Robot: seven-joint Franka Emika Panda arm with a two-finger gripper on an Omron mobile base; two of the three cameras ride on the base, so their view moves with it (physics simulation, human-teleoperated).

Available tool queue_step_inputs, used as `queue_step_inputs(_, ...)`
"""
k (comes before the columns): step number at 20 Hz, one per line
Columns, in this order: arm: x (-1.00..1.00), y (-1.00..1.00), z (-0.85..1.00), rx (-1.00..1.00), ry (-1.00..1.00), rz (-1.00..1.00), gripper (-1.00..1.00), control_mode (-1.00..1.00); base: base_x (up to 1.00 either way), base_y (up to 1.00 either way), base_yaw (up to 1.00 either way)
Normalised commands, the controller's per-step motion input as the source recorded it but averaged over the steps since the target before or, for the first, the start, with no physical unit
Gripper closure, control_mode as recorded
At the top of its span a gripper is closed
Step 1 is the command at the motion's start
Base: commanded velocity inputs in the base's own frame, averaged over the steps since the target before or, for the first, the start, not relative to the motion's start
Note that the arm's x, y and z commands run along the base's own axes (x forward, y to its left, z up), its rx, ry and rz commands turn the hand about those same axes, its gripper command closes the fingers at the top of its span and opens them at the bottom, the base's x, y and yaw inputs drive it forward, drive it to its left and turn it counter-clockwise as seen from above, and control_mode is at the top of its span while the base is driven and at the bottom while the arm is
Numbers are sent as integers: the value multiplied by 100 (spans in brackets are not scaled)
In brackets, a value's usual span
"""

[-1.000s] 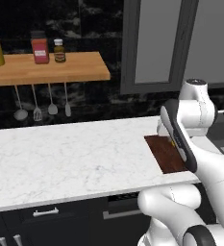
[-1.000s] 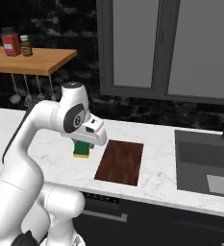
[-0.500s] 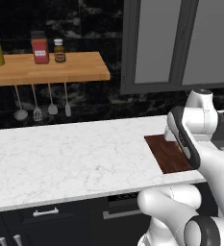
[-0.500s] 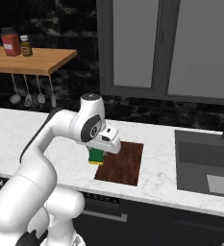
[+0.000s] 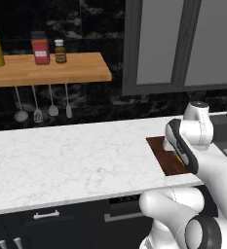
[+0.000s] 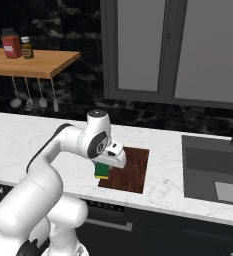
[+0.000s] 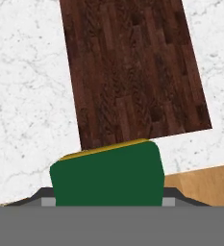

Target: Pick up the sponge from the counter and clean the cutting board by briefly scrubbing or pressing down on the cutting board. Once finished, release the sponge.

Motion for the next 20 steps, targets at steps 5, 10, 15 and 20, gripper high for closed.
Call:
queue_step_inputs(5,2,0,-37,0,0,0,100,-100,0,0,0)
queue_step_inputs(10,6,0,-10,0,0,0,100,-100,0,0,0)
queue_step_inputs(15,21,0,0,0,0,0,100,-100,0,0,0)
queue_step_inputs(20,27,0,-2,0,0,0,100,-100,0,0,0)
